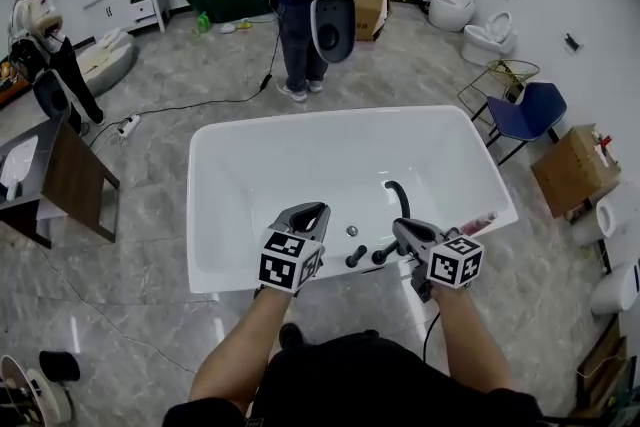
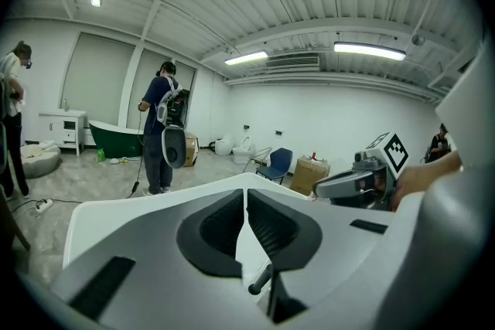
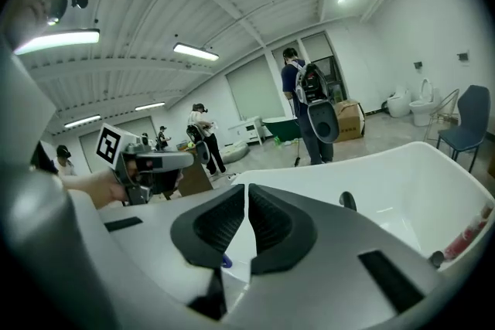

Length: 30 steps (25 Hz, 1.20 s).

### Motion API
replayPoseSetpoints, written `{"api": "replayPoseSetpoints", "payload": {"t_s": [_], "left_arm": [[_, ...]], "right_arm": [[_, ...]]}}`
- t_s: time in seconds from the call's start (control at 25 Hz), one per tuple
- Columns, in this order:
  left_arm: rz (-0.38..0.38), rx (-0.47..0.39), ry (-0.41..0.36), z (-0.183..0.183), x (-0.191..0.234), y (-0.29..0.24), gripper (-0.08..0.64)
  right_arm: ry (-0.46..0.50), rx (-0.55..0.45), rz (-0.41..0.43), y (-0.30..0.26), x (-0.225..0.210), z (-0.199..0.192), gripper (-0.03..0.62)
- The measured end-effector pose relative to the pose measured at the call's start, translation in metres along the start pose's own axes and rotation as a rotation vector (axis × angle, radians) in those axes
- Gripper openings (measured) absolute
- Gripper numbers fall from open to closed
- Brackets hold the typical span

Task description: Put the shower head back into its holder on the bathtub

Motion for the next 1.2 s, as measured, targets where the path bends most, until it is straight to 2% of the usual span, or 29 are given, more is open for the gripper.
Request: {"api": "replayPoseSetpoints", "payload": {"t_s": [0.16,0.36,0.6,0.8,0.88,1.0,1.12,1.2], "left_arm": [[0.031,-0.032,-0.015,0.025,-0.019,-0.012,0.030],[0.066,-0.073,-0.078,0.059,-0.047,-0.020,0.030],[0.091,-0.137,-0.169,0.104,-0.071,-0.017,0.031],[0.045,-0.169,-0.257,0.141,-0.076,-0.018,0.029],[-0.008,-0.217,-0.254,0.154,-0.077,-0.013,0.030],[-0.084,-0.270,-0.218,0.159,-0.078,-0.003,0.030],[-0.075,-0.315,-0.112,0.151,-0.071,0.004,0.020],[-0.031,-0.326,-0.073,0.141,-0.066,0.006,0.017]], "right_arm": [[0.085,-0.068,0.096,0.025,0.005,0.042,0.017],[0.193,-0.134,0.155,0.066,0.006,0.081,0.017],[0.236,-0.257,0.113,0.112,-0.007,0.109,0.017],[0.336,-0.261,0.135,0.118,-0.004,0.132,0.017],[0.356,-0.284,0.115,0.119,-0.004,0.142,0.017],[0.333,-0.376,0.069,0.122,-0.005,0.151,0.017],[0.271,-0.471,0.044,0.125,-0.010,0.145,0.017],[0.256,-0.483,0.033,0.125,-0.010,0.134,0.016]]}}
Point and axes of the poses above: the fingertips, and each gripper's own axes: y backward along the fingers, x to its left, z out of its top, the point moved 9 cm from there along y, backward along the fingers, and after that the axes turned 6 degrees about z, right-handed, at the moved point
